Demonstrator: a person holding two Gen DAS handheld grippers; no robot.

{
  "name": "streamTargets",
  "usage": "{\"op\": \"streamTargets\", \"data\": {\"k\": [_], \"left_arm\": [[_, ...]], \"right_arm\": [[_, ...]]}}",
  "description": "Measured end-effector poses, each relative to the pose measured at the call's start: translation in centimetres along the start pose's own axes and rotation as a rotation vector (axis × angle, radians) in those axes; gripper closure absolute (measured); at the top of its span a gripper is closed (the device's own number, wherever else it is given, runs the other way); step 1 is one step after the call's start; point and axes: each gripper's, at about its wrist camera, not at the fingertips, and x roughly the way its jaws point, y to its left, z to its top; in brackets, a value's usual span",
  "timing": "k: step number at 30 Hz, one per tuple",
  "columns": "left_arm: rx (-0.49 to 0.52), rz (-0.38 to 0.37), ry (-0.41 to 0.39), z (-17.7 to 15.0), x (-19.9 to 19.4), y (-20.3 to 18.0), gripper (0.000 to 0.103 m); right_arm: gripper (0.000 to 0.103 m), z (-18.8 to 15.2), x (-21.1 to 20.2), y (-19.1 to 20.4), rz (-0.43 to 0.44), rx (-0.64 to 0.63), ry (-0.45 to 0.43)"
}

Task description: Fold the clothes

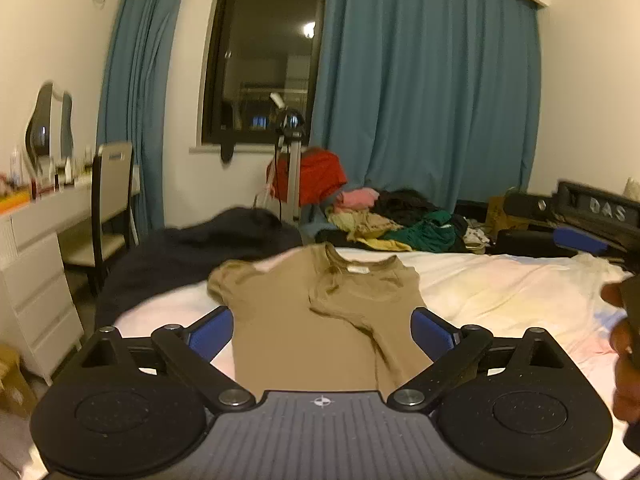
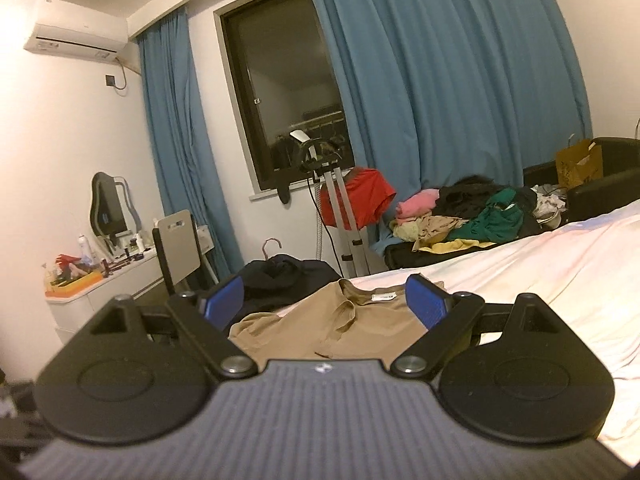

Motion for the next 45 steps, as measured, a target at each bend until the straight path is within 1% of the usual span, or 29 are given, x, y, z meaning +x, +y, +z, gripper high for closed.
{"op": "streamTargets", "data": {"k": [1, 3, 6, 10, 12, 14, 17, 19, 22, 24, 25, 27, 30, 33, 35, 36, 38, 40, 43, 45], "left_arm": [[0.007, 0.002, -0.006, 0.1, 0.2, -0.1, 0.006], [-0.012, -0.011, -0.013, -0.5, 0.8, 0.1, 0.006], [-0.050, -0.020, -0.022, -2.3, 2.3, 0.9, 0.006], [-0.032, -0.008, 0.027, -4.4, 4.5, 1.5, 0.006], [-0.018, 0.000, 0.030, -4.9, 5.0, 1.7, 0.006], [-0.008, 0.005, 0.023, -5.2, 5.5, 1.9, 0.006], [-0.023, 0.012, 0.023, -5.3, 6.9, 2.3, 0.005], [-0.052, 0.018, 0.038, -5.3, 8.3, 2.4, 0.005], [-0.114, 0.000, 0.071, -5.7, 11.2, 2.8, 0.001], [-0.147, -0.010, 0.114, -6.1, 13.7, 3.1, 0.001], [-0.165, 0.002, 0.144, -6.4, 15.1, 3.5, 0.001], [-0.225, 0.048, 0.205, -6.8, 18.0, 4.7, 0.001], [-0.340, 0.116, 0.285, -7.0, 22.0, 7.2, 0.001], [-0.422, 0.179, 0.283, -7.1, 25.2, 10.1, 0.002], [-0.433, 0.223, 0.253, -7.1, 27.1, 11.7, 0.002], [-0.456, 0.234, 0.244, -7.1, 28.0, 12.7, 0.003], [-0.541, 0.224, 0.220, -7.1, 29.5, 14.8, 0.005], [-0.633, 0.200, 0.181, -7.0, 31.1, 16.8, 0.005], [-0.702, 0.163, 0.145, -6.7, 33.6, 19.3, 0.007], [-0.721, 0.118, 0.132, -6.3, 35.5, 20.3, 0.009]], "right_arm": [[0.013, -0.5, -0.1, -0.1, 0.000, -0.007, 0.002], [0.014, -1.8, 0.0, -0.1, -0.012, -0.028, 0.001], [0.014, -4.1, 0.3, -0.2, -0.026, -0.044, -0.002], [0.014, -6.6, 1.1, -0.6, -0.008, 0.014, 0.026], [0.014, -7.4, 1.5, -0.7, 0.005, 0.018, 0.053], [0.014, -8.2, 1.3, -0.5, 0.001, -0.013, 0.045], [0.014, -9.3, 1.3, -0.7, -0.009, -0.028, 0.059], [0.014, -9.7, 1.2, -1.0, -0.008, -0.016, 0.069], [0.013, -9.7, 1.3, -1.3, -0.020, 0.009, 0.065], [0.013, -9.9, 1.4, -1.5, -0.036, 0.020, 0.062], [0.013, -10.0, 1.6, -1.6, -0.046, 0.021, 0.065], [0.013, -10.4, 2.0, -1.7, -0.067, 0.016, 0.081], [0.014, -11.0, 2.7, -2.3, -0.084, 0.027, 0.111], [0.013, -11.4, 3.5, -2.7, -0.097, 0.051, 0.128], [0.014, -11.5, 4.1, -3.1, -0.099, 0.068, 0.138], [0.014, -11.7, 4.3, -3.3, -0.101, 0.072, 0.142], [0.013, -12.2, 5.1, -3.9, -0.113, 0.067, 0.157], [0.014, -12.6, 5.9, -4.5, -0.128, 0.075, 0.172], [0.014, -13.0, 7.8, -5.4, -0.139, 0.111, 0.198], [0.014, -13.2, 8.9, -5.7, -0.138, 0.117, 0.205]]}}
